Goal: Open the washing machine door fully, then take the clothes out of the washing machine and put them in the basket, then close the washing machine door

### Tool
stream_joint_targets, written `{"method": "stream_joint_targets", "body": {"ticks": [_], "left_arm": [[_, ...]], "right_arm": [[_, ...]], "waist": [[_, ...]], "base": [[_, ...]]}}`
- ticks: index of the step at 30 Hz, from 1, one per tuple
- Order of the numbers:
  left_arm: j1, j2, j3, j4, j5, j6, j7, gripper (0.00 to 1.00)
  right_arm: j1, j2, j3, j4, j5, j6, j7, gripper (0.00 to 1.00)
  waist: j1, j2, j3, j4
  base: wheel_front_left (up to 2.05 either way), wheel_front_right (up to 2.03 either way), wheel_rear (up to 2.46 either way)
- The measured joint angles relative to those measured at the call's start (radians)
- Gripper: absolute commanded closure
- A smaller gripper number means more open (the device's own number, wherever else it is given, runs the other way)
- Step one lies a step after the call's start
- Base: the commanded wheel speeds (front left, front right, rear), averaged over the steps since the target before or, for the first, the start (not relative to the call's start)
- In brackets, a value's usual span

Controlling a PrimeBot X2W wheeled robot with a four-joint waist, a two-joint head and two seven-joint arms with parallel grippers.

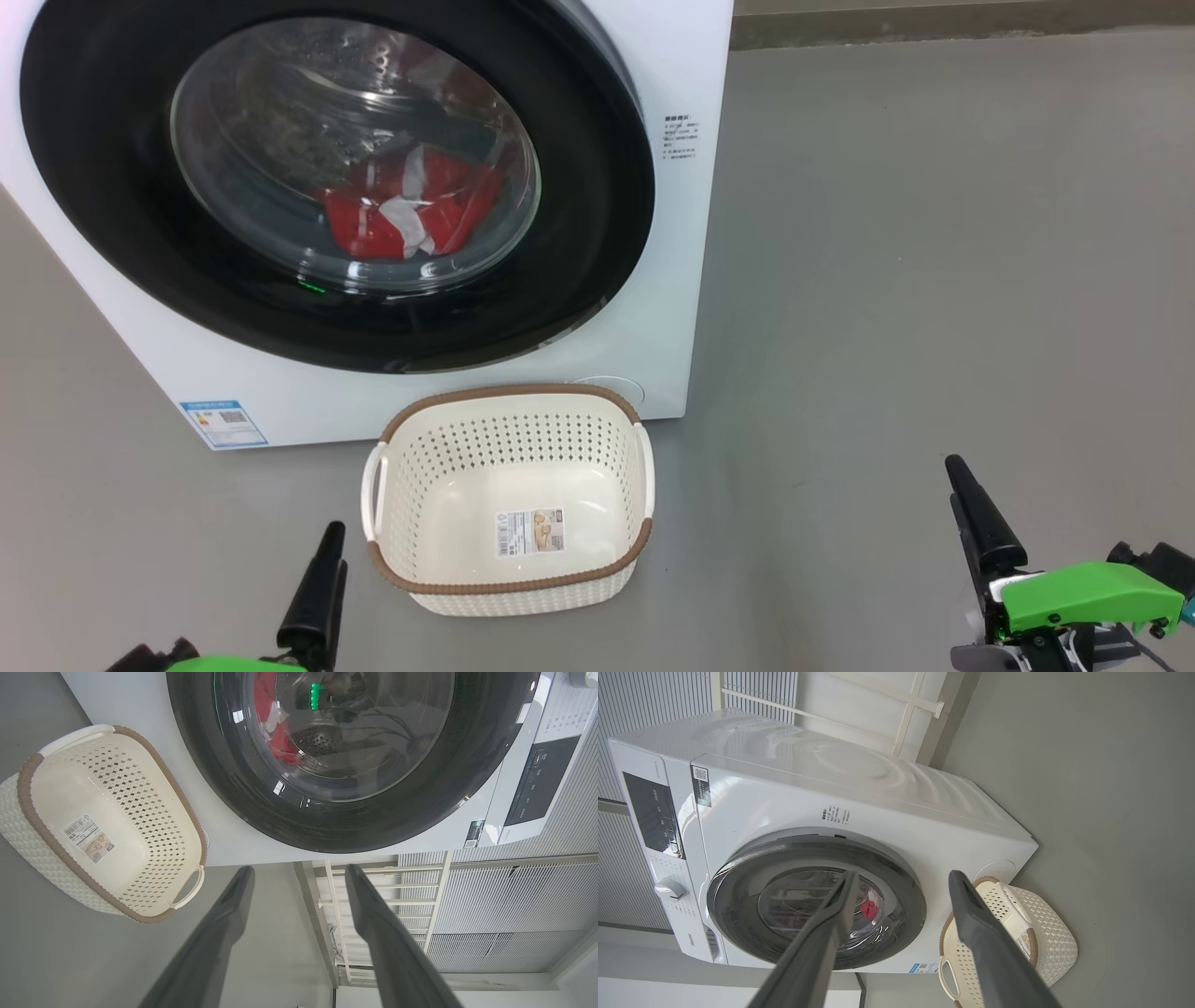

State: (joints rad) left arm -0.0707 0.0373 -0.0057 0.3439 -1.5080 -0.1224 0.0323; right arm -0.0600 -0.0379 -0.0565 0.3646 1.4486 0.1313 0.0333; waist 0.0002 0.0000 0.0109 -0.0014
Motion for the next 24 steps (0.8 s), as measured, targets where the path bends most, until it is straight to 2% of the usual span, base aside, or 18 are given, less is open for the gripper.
{"method": "stream_joint_targets", "body": {"ticks": [24], "left_arm": [[-0.055,-0.002,-0.006,0.001,0.393,0.000,-0.064,0.00]], "right_arm": [[-0.048,0.002,0.033,0.019,-0.311,0.000,-0.069,0.00]], "waist": [[0.0000,0.0000,0.007,-0.002]], "base": [[0.00,0.00,0.00]]}}
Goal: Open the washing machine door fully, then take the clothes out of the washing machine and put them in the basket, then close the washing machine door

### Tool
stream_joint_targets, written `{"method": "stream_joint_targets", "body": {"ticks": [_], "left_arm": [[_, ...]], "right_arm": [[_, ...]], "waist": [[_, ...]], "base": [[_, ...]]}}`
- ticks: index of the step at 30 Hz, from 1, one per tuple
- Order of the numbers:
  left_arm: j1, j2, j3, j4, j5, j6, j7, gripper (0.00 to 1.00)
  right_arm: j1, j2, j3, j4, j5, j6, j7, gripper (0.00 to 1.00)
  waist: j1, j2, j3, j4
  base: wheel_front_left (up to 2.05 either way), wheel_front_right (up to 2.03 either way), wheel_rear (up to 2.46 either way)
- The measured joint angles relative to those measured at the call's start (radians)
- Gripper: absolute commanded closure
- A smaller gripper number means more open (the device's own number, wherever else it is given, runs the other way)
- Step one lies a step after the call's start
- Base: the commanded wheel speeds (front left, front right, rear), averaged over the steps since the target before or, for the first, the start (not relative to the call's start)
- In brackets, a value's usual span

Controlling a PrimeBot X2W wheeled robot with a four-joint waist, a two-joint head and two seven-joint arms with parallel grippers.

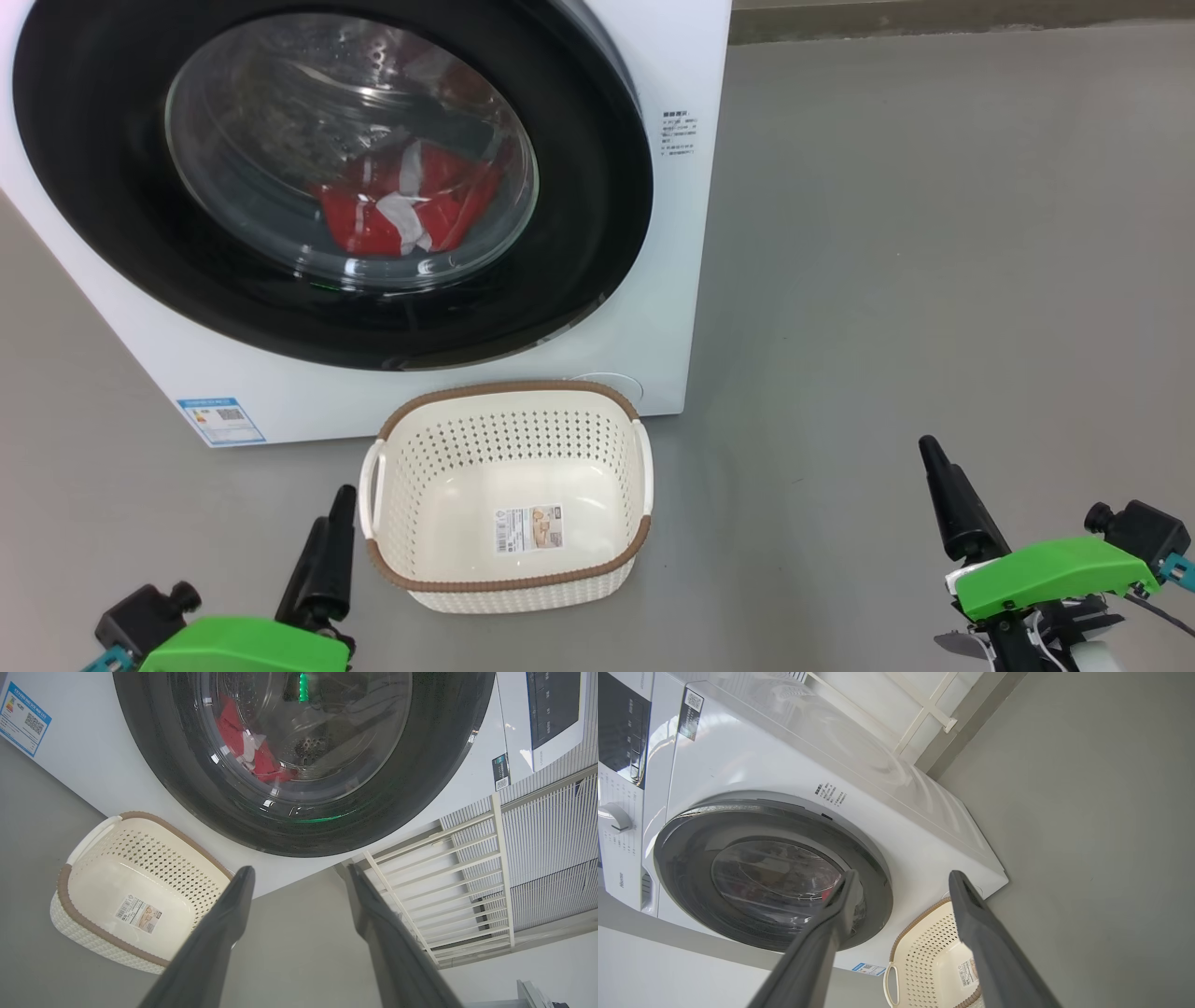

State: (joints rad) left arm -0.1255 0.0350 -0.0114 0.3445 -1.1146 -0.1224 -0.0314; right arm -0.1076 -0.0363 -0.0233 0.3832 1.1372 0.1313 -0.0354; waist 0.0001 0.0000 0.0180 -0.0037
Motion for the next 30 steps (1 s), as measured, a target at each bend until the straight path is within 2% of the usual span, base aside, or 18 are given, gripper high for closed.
{"method": "stream_joint_targets", "body": {"ticks": [30], "left_arm": [[-0.069,0.000,-0.043,-0.009,0.358,0.018,-0.086,0.00]], "right_arm": [[-0.077,-0.001,0.050,0.015,-0.337,0.000,-0.081,0.00]], "waist": [[0.0000,0.0000,0.009,-0.003]], "base": [[0.00,0.00,0.00]]}}
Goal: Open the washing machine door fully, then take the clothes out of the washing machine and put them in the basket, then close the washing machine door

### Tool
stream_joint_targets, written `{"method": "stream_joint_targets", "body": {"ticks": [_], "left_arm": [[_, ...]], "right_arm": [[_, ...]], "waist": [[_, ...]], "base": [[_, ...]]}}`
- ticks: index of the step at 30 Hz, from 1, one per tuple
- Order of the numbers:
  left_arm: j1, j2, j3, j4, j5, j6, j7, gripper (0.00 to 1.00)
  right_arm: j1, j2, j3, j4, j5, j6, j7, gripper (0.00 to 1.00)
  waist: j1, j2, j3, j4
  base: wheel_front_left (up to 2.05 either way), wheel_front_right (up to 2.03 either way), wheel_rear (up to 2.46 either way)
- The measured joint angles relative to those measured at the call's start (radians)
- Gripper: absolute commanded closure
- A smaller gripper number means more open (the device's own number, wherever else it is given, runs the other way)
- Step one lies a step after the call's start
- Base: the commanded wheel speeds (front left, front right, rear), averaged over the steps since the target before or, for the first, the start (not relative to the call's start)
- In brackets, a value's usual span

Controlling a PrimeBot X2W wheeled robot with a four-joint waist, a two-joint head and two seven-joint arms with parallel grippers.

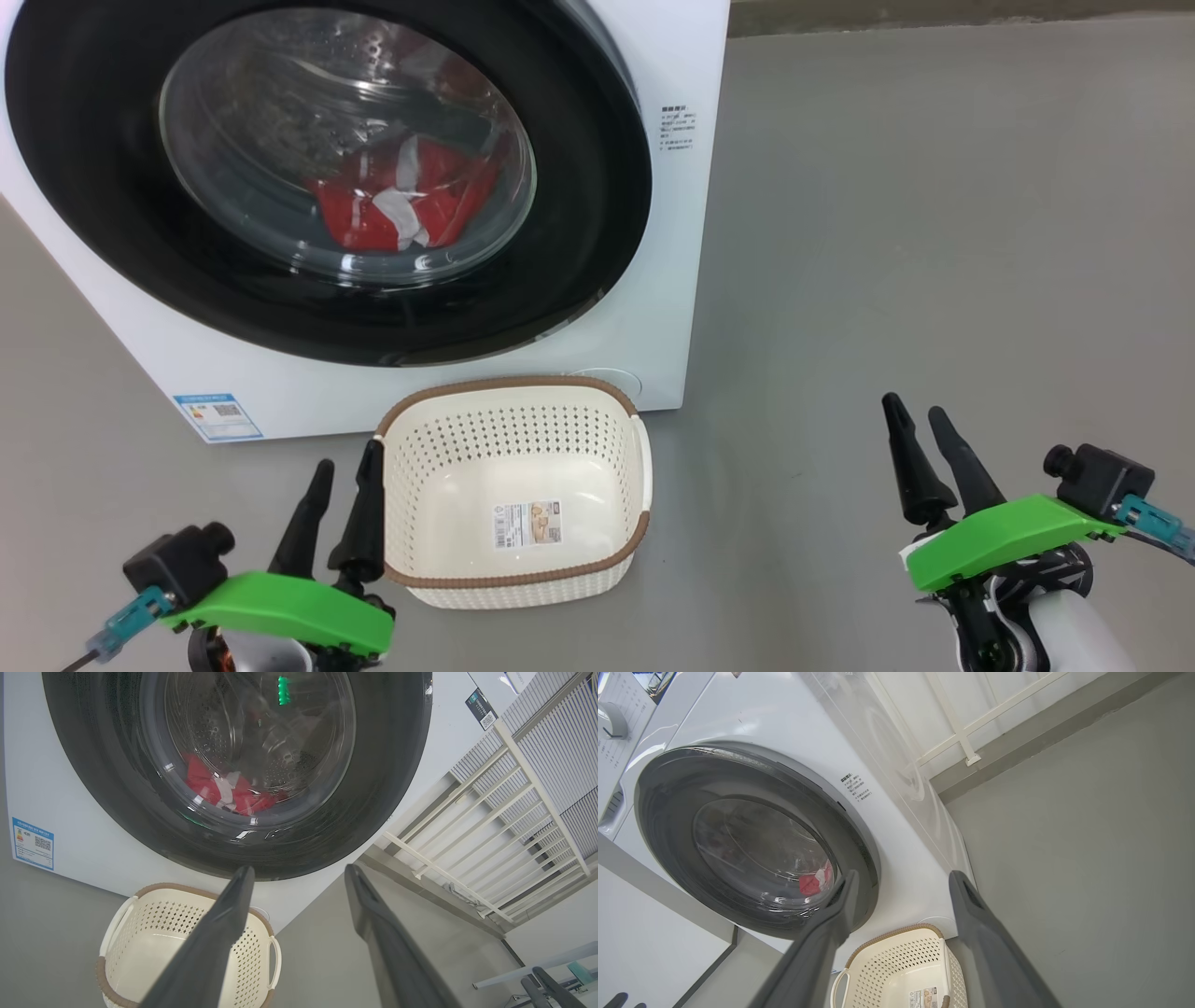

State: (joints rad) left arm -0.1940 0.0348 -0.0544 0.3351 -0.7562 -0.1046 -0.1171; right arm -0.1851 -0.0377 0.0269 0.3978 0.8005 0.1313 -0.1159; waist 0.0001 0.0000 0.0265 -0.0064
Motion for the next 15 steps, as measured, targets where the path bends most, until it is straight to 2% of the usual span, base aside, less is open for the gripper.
{"method": "stream_joint_targets", "body": {"ticks": [15], "left_arm": [[-0.038,0.000,-0.012,-0.005,0.185,0.003,-0.044,0.00]], "right_arm": [[-0.042,-0.002,0.025,0.013,-0.180,0.000,-0.044,0.00]], "waist": [[0.0000,0.0000,0.005,0.000]], "base": [[0.00,0.00,0.00]]}}
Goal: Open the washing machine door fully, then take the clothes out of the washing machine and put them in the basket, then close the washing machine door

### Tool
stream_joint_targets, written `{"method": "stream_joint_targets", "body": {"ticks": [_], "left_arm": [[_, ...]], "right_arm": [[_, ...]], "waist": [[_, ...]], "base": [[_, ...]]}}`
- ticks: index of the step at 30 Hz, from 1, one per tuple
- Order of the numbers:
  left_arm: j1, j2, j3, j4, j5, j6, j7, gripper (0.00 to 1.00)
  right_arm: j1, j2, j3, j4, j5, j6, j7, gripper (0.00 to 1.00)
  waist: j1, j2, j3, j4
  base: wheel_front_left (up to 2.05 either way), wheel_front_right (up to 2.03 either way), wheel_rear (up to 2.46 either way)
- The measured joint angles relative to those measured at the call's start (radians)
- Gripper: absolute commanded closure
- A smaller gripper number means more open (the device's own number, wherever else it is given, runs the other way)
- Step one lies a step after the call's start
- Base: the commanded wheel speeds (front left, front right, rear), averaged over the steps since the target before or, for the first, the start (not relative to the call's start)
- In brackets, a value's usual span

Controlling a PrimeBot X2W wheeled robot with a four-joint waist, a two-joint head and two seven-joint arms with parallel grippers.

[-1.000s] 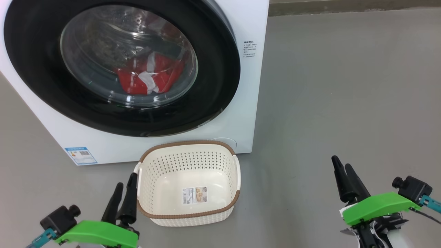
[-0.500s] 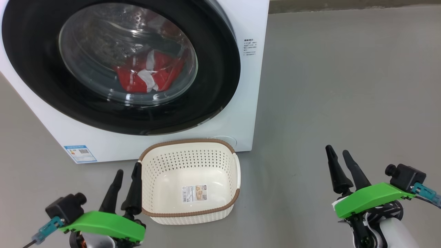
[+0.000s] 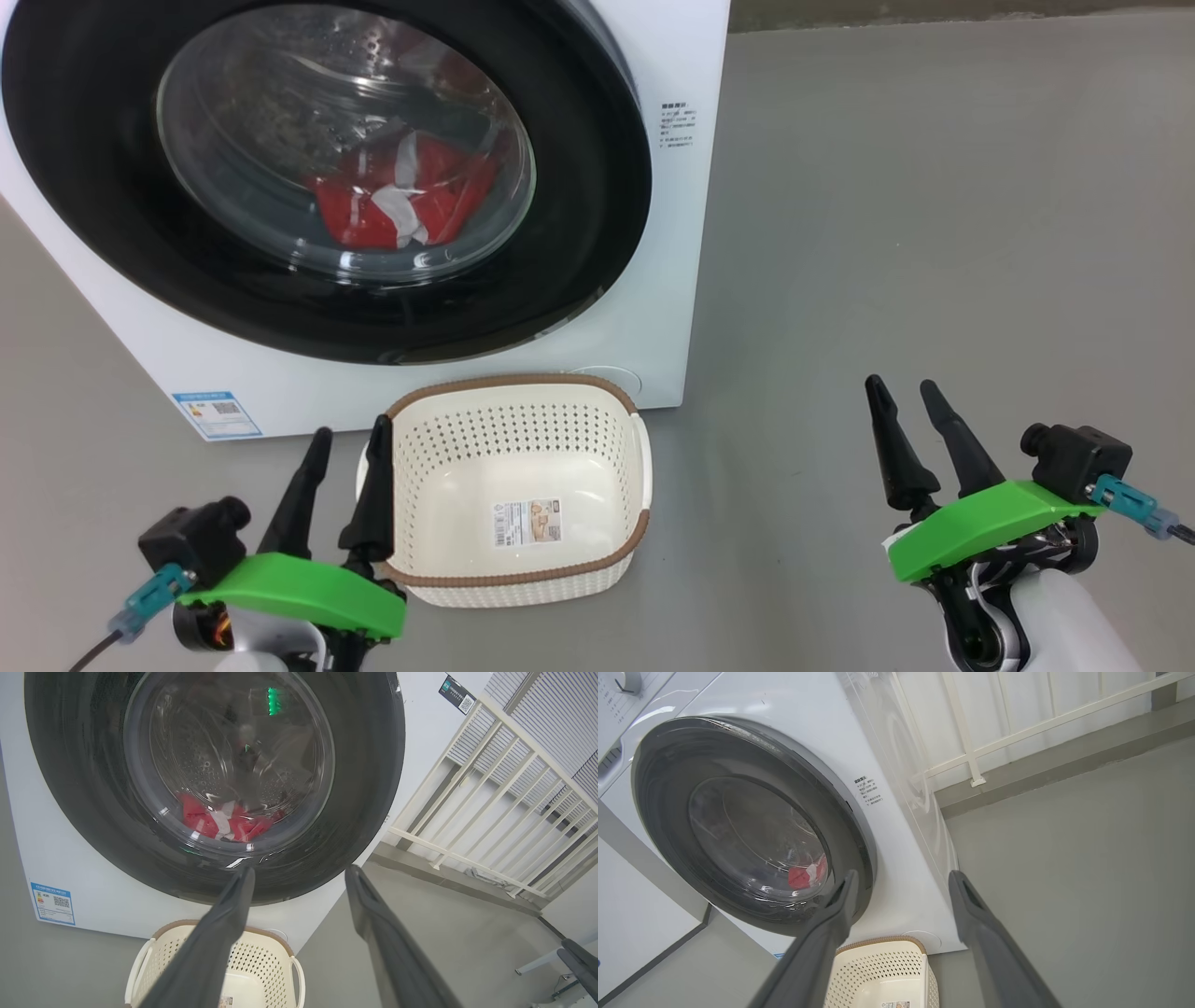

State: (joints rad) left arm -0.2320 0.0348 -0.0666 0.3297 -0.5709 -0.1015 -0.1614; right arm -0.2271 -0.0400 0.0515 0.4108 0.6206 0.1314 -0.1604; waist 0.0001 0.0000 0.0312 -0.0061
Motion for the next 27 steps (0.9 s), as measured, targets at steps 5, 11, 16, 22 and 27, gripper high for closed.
{"method": "stream_joint_targets", "body": {"ticks": [5,11,16,22,27], "left_arm": [[-0.006,0.000,-0.006,0.000,0.056,0.000,-0.011,0.00],[-0.028,0.000,-0.010,0.001,0.132,0.000,-0.028,0.00],[-0.041,0.000,-0.018,0.001,0.176,0.000,-0.042,0.00],[-0.069,0.000,-0.027,0.002,0.244,0.005,-0.057,0.00],[-0.084,0.000,-0.030,0.003,0.297,0.009,-0.071,0.00]], "right_arm": [[-0.001,-0.001,0.000,0.001,-0.047,0.000,-0.015,0.00],[-0.019,-0.003,0.008,0.003,-0.110,0.000,-0.030,0.00],[-0.031,-0.003,0.016,0.003,-0.159,0.000,-0.042,0.00],[-0.055,-0.004,0.021,0.003,-0.227,0.000,-0.059,0.00],[-0.070,-0.009,0.028,0.004,-0.285,0.000,-0.070,0.00]], "waist": [[0.0000,0.0000,0.000,0.002],[0.0000,0.0000,0.004,0.000],[0.0000,0.0000,0.010,-0.001],[0.0000,0.0000,0.023,-0.003],[0.0000,0.0000,0.028,-0.004]], "base": [[0.00,0.00,0.00],[0.00,0.00,0.00],[0.00,0.00,0.00],[0.00,0.00,0.00],[0.00,0.00,0.00]]}}
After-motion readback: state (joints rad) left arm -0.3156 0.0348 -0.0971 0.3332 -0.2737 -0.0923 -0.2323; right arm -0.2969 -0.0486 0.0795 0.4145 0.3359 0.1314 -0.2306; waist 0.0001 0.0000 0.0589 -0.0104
